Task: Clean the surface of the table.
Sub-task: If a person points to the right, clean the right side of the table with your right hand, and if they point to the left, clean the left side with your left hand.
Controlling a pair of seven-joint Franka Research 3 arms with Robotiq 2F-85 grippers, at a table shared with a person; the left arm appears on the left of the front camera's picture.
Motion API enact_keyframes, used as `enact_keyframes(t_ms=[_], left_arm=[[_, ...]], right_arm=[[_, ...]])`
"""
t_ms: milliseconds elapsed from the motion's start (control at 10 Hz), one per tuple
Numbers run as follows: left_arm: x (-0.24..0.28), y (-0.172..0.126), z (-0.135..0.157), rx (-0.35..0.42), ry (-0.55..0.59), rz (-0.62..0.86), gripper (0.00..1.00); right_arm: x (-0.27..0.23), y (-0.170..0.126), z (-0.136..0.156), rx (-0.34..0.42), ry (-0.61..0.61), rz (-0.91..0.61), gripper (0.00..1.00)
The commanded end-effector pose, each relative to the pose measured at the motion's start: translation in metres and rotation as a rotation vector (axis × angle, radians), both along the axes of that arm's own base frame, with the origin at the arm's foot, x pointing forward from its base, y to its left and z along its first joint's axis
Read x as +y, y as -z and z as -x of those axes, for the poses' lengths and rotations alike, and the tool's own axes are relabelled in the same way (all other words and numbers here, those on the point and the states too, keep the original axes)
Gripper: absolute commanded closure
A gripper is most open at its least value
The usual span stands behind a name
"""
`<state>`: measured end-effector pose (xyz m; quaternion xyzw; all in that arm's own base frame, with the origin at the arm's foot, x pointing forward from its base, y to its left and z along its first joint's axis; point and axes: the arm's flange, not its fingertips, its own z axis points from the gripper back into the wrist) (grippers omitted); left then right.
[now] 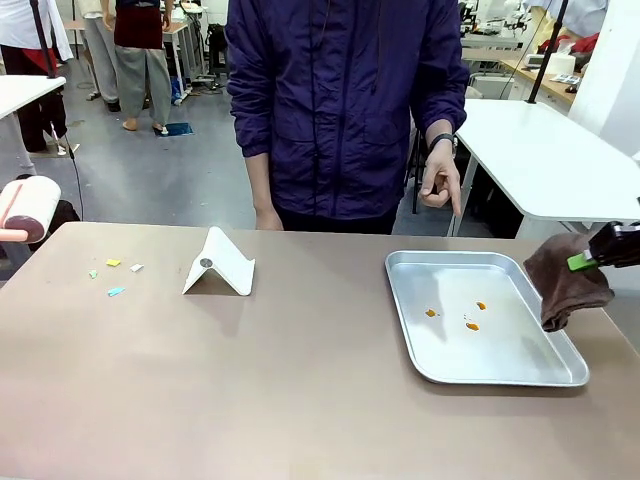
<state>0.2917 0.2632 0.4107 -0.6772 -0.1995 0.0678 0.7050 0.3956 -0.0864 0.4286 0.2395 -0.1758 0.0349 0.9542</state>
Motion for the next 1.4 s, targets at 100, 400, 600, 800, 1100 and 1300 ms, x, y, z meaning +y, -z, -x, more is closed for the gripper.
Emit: enact_keyframes(t_ms=[100,400,600,800,1100,1300], left_arm=[[0.000,-0.003,0.004,-0.019,0.016,-0.001,1.00],[0.000,-0.003,0.004,-0.019,0.016,-0.001,1.00],[0.000,-0.003,0.004,-0.019,0.016,-0.001,1.00],[0.000,-0.003,0.004,-0.019,0.016,-0.001,1.00],[0.000,-0.003,0.004,-0.019,0.016,-0.001,1.00],[0.000,-0.003,0.004,-0.019,0.016,-0.001,1.00]], right_arm=[[0.003,0.027,-0.044,0.141,0.018,0.028,0.92],[0.020,0.057,-0.066,0.171,0.010,-0.026,0.92],[0.038,0.078,-0.080,0.179,0.002,-0.058,0.92],[0.061,0.102,-0.095,0.196,-0.049,-0.054,0.92],[0.087,0.126,-0.109,0.257,-0.135,-0.096,0.92],[0.101,0.129,-0.109,0.267,-0.185,-0.115,0.92]])
